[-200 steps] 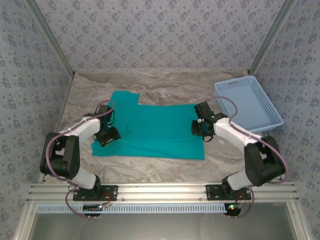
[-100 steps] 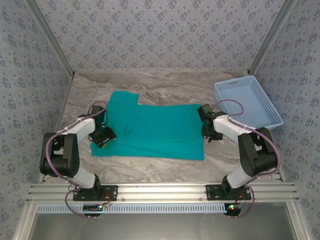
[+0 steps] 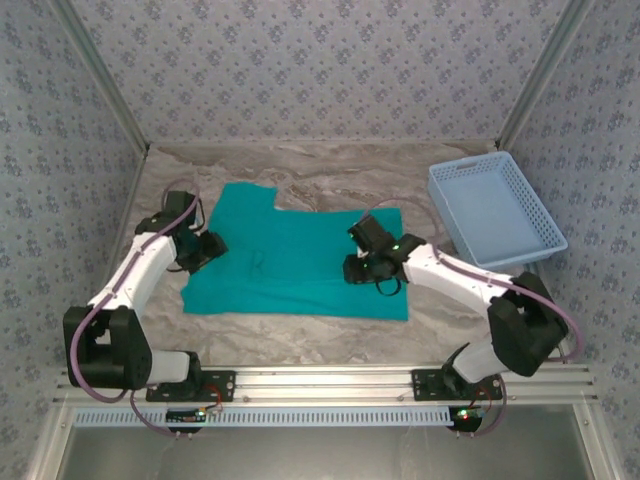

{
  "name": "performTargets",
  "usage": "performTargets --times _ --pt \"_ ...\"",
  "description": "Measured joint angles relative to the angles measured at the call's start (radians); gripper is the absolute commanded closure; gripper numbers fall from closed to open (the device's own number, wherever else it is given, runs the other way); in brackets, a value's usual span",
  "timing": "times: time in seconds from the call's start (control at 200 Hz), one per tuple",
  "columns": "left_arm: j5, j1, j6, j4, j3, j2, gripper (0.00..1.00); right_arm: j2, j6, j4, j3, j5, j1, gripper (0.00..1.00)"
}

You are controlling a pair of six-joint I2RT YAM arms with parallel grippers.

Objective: Fold the inside-out t-shirt

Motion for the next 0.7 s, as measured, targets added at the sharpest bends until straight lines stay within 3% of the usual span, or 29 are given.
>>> performTargets --times 0.015,0.045,0.065,0.145,0.31,0.445,0.57,0.7 --pt "-0.011 0.0 0.003 0.005 0.004 0.0 0.34 0.006 0.011 0.006 -0.011 0.002 0.003 0.67" --pt "-0.035 0.0 0.011 0.014 0.011 0.0 0.04 0.015 0.028 0.016 -0.036 0.01 0.007 0.67" --pt "-0.055 0.0 0.009 0.023 0.014 0.0 0.01 0.019 0.038 0.018 -0.053 0.016 0.01 0.67" --pt "-0.088 0.011 -0.014 0.065 0.009 0.001 0.0 0.035 0.076 -0.008 -0.117 0.084 0.035 0.67" --pt "-0.006 0.117 -0.051 0.175 -0.036 0.043 0.01 0.018 0.181 -0.064 -0.168 0.19 0.095 0.68" --pt "0.039 0.119 -0.005 0.184 0.015 0.105 0.02 -0.072 0.26 -0.172 -0.223 0.252 0.072 0.65" --pt "0.122 0.11 0.057 0.191 0.173 0.197 0.09 -0.179 0.224 -0.214 -0.233 0.238 -0.053 0.5" --pt "0.185 0.073 0.154 0.187 0.42 0.391 0.13 -0.181 0.102 -0.161 -0.153 0.138 -0.282 0.47"
